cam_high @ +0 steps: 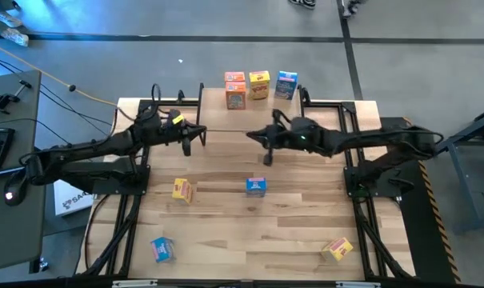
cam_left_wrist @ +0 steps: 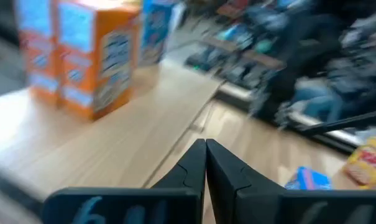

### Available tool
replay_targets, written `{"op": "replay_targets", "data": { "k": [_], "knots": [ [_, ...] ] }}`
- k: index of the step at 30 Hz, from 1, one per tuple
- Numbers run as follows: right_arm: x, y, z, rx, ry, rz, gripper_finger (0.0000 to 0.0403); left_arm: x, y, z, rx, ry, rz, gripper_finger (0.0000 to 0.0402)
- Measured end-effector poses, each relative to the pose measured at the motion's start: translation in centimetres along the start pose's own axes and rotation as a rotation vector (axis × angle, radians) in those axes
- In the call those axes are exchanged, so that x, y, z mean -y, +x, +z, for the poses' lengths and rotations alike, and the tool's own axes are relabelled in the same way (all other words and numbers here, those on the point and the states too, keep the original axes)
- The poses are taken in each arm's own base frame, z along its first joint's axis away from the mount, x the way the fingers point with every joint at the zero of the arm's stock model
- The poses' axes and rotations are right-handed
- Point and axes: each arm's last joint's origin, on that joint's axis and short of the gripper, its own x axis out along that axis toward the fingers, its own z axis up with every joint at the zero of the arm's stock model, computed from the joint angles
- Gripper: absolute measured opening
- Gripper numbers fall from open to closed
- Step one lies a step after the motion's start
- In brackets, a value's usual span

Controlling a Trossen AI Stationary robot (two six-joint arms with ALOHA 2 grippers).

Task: Stack cereal on shelf
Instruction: Put the left yellow cereal box on the shelf aligned with the other yellow cereal box

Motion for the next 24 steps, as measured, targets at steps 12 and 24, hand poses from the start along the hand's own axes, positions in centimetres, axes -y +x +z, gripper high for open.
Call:
{"op": "replay_targets", "data": {
  "k": [12, 24],
  "knots": [
    [-1.0, -6.7, -3.8, 0.080, 0.087, -0.044, 0.0000, 3.3, -1.1, 3.3, -0.697, -0.379, 0.317, 0.0128],
    [-1.4, -8.5, -6.1, 0.090, 0.105, -0.035, 0.0000, 9.4, 0.0, 3.9, -1.070, -0.703, 0.493, 0.0230]
  ]
}}
